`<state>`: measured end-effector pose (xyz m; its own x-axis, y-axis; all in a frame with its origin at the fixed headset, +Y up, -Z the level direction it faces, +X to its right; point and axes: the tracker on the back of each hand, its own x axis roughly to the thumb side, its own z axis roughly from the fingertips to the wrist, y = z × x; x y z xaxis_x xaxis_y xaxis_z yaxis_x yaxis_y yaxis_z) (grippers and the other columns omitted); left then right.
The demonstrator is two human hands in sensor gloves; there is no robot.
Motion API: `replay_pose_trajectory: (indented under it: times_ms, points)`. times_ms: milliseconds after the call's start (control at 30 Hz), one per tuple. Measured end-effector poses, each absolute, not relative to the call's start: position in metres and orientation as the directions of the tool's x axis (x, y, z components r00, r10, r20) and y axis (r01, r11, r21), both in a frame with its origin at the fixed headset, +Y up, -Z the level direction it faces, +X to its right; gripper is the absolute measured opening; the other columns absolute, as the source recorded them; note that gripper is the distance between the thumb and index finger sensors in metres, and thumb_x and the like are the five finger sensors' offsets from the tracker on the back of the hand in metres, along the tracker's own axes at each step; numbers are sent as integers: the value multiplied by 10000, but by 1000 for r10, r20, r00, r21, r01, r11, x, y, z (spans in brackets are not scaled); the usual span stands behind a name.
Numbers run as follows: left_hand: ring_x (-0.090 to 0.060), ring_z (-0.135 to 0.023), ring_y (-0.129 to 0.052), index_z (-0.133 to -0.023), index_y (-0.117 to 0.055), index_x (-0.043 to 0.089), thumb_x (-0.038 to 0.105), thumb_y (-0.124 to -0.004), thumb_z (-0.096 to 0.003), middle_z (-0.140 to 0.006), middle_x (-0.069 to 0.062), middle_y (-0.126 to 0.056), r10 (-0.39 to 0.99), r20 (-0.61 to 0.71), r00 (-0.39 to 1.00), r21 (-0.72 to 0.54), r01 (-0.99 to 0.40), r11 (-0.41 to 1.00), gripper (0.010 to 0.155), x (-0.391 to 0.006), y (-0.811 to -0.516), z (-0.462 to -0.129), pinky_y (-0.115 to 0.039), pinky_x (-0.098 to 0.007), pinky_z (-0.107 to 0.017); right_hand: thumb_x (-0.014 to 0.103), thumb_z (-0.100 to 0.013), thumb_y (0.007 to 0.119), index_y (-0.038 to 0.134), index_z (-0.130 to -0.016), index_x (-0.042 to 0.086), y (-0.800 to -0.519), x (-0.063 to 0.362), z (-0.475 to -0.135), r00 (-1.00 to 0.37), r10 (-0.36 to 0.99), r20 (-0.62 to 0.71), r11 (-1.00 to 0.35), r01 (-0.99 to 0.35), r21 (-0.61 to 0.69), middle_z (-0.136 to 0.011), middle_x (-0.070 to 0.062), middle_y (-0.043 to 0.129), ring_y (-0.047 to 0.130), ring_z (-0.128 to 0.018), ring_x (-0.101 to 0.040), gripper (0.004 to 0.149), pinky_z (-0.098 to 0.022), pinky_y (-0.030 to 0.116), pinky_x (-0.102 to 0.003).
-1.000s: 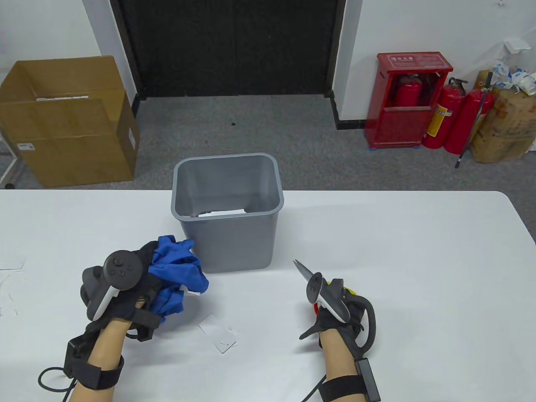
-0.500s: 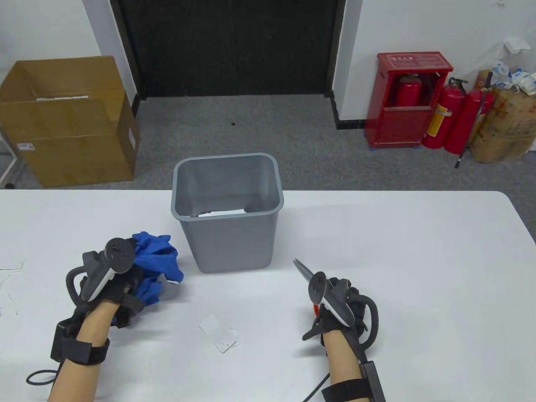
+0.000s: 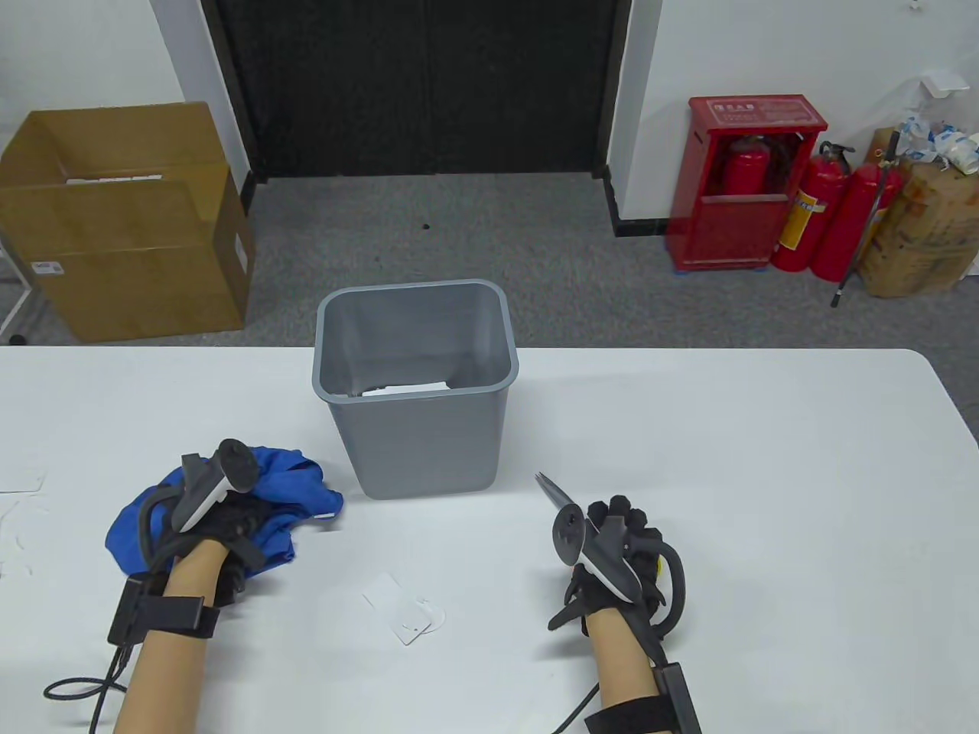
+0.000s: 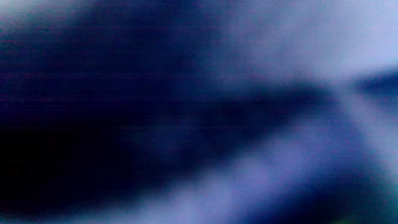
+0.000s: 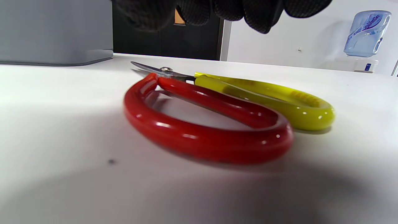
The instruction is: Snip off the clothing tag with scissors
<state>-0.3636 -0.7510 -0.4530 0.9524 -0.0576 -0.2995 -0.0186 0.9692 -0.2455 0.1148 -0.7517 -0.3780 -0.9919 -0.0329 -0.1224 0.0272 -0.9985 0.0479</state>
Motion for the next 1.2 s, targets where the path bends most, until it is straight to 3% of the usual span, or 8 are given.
replay_pose_trajectory:
  times_ms: [233, 433, 567, 633, 767, 967, 1200]
  points:
    - [-339, -1162, -547, -1176, -332, 357, 768, -689, -475, -1259, 17, -388, -57, -228, 972, -278, -9, 961, 887, -356, -731, -447, -342, -756, -787, 508, -456, 655, 351, -1042, 114, -753, 119, -377, -991, 33, -126, -998, -40, 55, -1090, -218, 355, 494, -968, -524, 769, -648, 438, -678]
    - [-311, -1186, -526, -1178, -346, 369, 756, -713, -478, -1263, 35, -407, -3, -75, 997, -97, -4, 995, 880, -322, -677, -419, -322, -756, -797, 513, -456, 650, 358, -1041, 114, -753, 117, -376, -993, 21, -117, -998, -29, 64, -1089, -221, 349, 497, -968, -510, 766, -653, 421, -676]
    - [-295, -1188, -545, -1158, -436, 404, 706, -756, -491, -1245, 67, -490, -18, 102, 995, -23, 21, 1000, 799, -283, -661, -396, -306, -756, -802, 515, -457, 647, 362, -1041, 114, -754, 112, -375, -995, 1, -101, -998, -8, 70, -1089, -219, 351, 501, -966, -508, 764, -653, 420, -674]
    - [-270, -1193, -562, -1136, -485, 438, 674, -786, -490, -1232, 102, -534, -34, 216, 976, -34, 43, 999, 750, -262, -664, -385, -279, -759, -806, 517, -456, 646, 364, -1041, 115, -754, 110, -375, -995, -3, -96, -997, -4, 74, -1090, -218, 349, 501, -966, -507, 763, -654, 419, -674]
    - [-237, -1215, -521, -1106, -515, 485, 595, -866, -474, -1225, 145, -542, 26, 543, 839, -235, 122, 964, 731, -215, -688, -364, -221, -740, -816, 516, -457, 645, 367, -1041, 116, -755, 107, -375, -996, -6, -86, -997, 0, 78, -1090, -218, 352, 504, -964, -506, 760, -653, 420, -674]
    - [-200, -1189, -587, -1120, -472, 467, 536, -909, -456, -1197, 154, -578, -68, 655, 753, -257, 306, 917, 798, -167, -728, -349, -310, -703, -846, 516, -457, 646, 369, -1041, 118, -753, 108, -374, -996, 1, -92, -996, -9, 84, -1091, -219, 347, 499, -965, -507, 759, -655, 412, -676]
    - [-187, -1203, -545, -1144, -387, 432, 530, -919, -431, -1228, 163, -457, -105, 637, 764, -333, 395, 856, 895, -150, -755, -360, -330, -686, -858, 514, -457, 647, 370, -1042, 119, -754, 108, -375, -995, 16, -95, -996, -24, 83, -1091, -219, 345, 498, -965, -507, 758, -656, 407, -678]
